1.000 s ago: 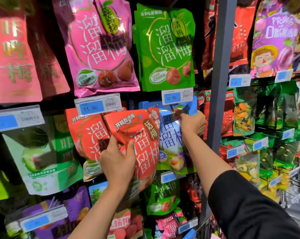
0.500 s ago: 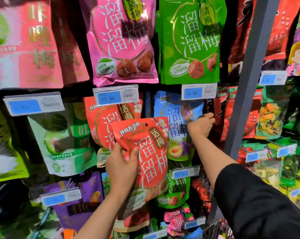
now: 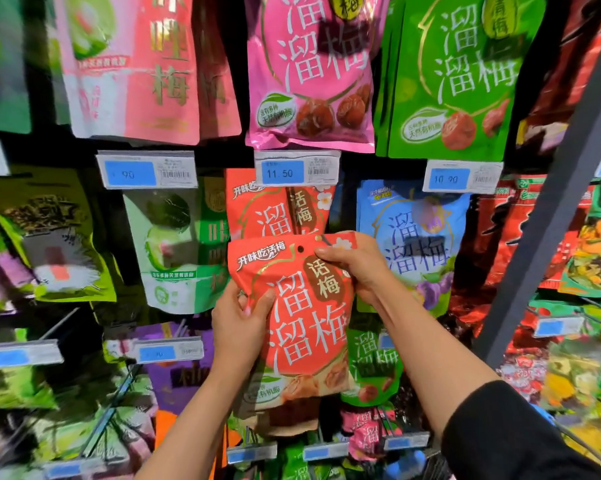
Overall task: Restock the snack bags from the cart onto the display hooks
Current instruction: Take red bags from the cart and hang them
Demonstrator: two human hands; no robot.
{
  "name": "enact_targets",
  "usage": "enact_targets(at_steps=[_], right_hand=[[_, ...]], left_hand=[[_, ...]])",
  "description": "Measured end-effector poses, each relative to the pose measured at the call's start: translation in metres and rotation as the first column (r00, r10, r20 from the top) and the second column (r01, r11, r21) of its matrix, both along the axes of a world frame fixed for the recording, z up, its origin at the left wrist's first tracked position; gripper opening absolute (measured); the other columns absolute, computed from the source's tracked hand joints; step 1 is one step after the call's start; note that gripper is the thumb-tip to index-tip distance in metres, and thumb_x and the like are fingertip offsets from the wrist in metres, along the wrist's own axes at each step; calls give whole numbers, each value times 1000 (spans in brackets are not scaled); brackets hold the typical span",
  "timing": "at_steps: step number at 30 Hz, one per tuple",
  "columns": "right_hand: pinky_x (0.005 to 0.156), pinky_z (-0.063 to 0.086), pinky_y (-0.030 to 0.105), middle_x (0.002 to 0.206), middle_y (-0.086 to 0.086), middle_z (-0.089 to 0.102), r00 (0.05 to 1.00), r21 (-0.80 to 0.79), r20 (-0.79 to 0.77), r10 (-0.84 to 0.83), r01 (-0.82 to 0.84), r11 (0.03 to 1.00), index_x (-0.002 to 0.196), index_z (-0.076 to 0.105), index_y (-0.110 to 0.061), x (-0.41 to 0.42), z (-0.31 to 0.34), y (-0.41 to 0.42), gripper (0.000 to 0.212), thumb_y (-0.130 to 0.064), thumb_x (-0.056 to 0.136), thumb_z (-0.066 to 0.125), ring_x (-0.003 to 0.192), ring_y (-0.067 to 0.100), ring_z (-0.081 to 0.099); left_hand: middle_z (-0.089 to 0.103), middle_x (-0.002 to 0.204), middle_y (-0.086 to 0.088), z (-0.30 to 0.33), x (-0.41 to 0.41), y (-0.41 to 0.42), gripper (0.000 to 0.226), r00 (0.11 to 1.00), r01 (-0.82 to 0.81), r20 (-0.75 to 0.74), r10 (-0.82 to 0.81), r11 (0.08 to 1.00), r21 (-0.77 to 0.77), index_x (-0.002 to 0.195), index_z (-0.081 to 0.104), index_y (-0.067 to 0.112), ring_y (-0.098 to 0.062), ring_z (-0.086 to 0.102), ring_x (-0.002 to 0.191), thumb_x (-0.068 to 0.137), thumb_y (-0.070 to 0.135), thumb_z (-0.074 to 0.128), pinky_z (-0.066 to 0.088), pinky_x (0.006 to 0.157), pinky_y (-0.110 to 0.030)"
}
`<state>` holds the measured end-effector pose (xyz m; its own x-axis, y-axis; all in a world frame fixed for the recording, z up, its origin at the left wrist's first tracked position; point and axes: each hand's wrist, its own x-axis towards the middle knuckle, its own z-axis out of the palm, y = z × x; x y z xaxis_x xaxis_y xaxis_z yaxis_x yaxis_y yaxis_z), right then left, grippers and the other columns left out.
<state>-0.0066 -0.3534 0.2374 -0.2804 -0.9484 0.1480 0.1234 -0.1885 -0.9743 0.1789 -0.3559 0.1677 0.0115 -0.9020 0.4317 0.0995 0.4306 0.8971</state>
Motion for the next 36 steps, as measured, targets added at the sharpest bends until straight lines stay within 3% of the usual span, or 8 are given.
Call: enact_targets(at_steps=[3, 5, 9, 11, 14, 19, 28, 36], right_hand=[[62, 58, 35, 75, 13, 72, 999, -89, -10, -39, 38, 995, 84, 64, -4, 9, 10, -3, 21, 9, 71, 74, 66, 25, 70], [60, 57, 33, 68, 8, 71, 997, -170, 28, -67, 71, 983, 79, 62, -7, 14, 18, -4, 22, 11, 71, 73, 61, 22, 69], [56, 54, 26, 60, 1, 68, 992, -275, 100, -76, 101, 956, 74, 60, -8, 22, 35, -8, 24, 13, 72, 70, 55, 15, 65], [54, 53, 23, 56, -2, 66, 990, -316, 131, -60, 99, 944, 71, 58, -8, 26, 44, -11, 26, 16, 73, 68, 50, 11, 62], [55, 54, 24, 59, 1, 68, 982, -359, 187, -40, 107, 927, 73, 59, -6, 29, 53, -15, 25, 17, 72, 68, 52, 12, 64], [55, 53, 22, 58, -4, 68, 976, -358, 161, -146, 196, 913, 75, 62, -7, 28, 54, -22, 28, 20, 70, 65, 52, 8, 62], [54, 50, 17, 55, -11, 66, 965, -431, 5, -261, 238, 871, 70, 61, -11, 22, 60, -22, 32, 20, 70, 68, 51, 0, 60], [76, 57, 38, 84, 7, 73, 940, -407, -92, -330, 267, 874, 80, 71, -12, 20, 60, -38, 27, 10, 66, 79, 79, 20, 69]], left_hand=[[71, 101, 0, 4, 7, -7, 51, 999, -42, -10, 42, 999, 28, 109, 51, 20, -16, 69, 94, 70, 40, 78, 54, 88, -48], [62, 121, 1, 13, 9, -7, 71, 992, -128, 20, 128, 991, -30, 126, 41, 22, -7, 62, 108, 68, 46, 74, 50, 97, -40], [34, 151, -4, 48, 12, -10, 75, 945, -255, 78, 318, 864, -434, 146, 31, 14, -7, 32, 138, 83, 16, 70, 30, 109, -14], [26, 156, -10, 69, 12, -15, 69, 887, -246, 157, 435, 732, -635, 147, 32, 7, -19, 24, 144, 86, 8, 64, 19, 117, -24], [19, 158, -14, 93, 6, -27, 64, 849, -134, 251, 465, 649, -749, 147, 35, 7, -28, 13, 148, 87, 3, 58, 10, 121, -35], [17, 159, -4, 98, 5, -42, 65, 784, -12, 401, 474, 658, -753, 149, 32, 12, -27, 4, 148, 87, 4, 49, 8, 118, -56], [16, 157, 8, 100, 18, -49, 69, 816, 52, 419, 399, 670, -740, 150, 26, 19, -13, -2, 148, 84, 5, 42, -4, 117, -45], [16, 159, 4, 98, 15, -51, 76, 820, 55, 416, 392, 670, -740, 151, 25, 17, -15, -1, 149, 80, -4, 43, -3, 119, -49]])
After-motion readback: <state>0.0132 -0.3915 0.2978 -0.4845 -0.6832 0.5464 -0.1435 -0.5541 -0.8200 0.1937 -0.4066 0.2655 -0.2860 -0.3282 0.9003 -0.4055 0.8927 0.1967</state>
